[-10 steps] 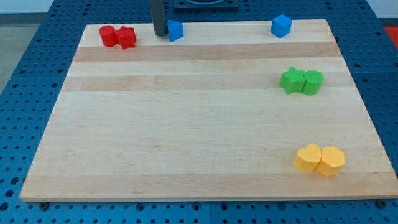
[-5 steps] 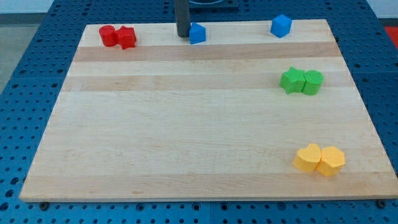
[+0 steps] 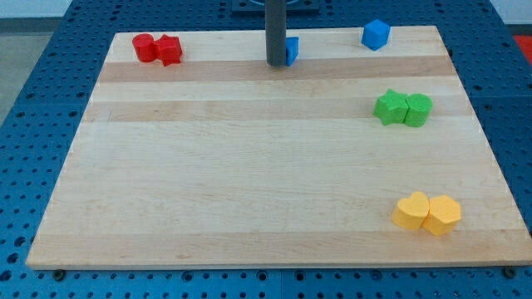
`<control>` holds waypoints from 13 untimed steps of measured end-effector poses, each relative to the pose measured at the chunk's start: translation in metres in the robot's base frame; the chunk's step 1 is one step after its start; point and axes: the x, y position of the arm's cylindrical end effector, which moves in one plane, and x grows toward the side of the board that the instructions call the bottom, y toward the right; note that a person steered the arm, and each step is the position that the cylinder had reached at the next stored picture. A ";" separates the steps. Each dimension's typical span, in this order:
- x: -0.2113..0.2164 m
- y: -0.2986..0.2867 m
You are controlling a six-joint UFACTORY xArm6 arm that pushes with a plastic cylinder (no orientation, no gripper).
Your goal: Drag blue triangle towards blue cube
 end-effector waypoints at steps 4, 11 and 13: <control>-0.031 0.014; -0.053 0.106; -0.053 0.131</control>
